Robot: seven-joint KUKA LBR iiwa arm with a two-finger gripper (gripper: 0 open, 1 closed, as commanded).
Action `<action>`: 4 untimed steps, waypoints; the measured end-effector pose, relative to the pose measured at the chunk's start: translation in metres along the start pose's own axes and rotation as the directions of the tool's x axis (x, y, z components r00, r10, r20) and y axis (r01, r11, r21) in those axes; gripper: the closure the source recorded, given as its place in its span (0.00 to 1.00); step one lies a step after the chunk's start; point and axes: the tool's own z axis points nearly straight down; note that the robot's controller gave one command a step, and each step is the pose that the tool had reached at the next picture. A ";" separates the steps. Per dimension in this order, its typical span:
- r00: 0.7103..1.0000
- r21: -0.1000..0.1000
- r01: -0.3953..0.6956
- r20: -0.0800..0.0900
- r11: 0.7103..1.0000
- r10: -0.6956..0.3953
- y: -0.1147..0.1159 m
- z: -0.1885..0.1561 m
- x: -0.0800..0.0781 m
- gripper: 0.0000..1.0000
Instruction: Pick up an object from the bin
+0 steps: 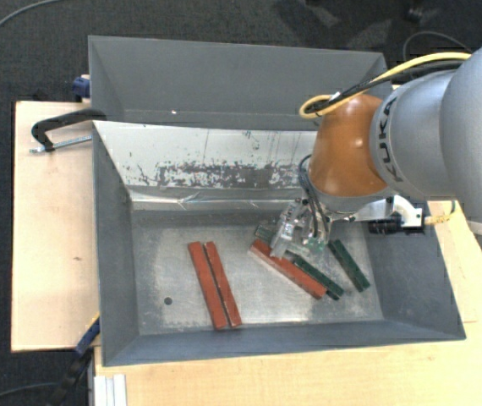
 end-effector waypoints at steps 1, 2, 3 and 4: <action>1.000 0.001 0.000 0.000 1.000 0.000 0.000 0.000 0.000 0.00; 1.000 0.001 0.000 -0.001 1.000 0.000 0.000 0.000 0.000 1.00; 0.945 0.000 0.326 0.001 0.945 -0.326 0.004 0.000 -0.007 1.00; 0.943 0.000 0.331 0.009 0.943 -0.331 -0.003 -0.135 0.004 1.00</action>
Offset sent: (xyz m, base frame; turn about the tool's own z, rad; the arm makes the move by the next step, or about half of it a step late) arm 0.0000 0.0000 0.0000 0.0000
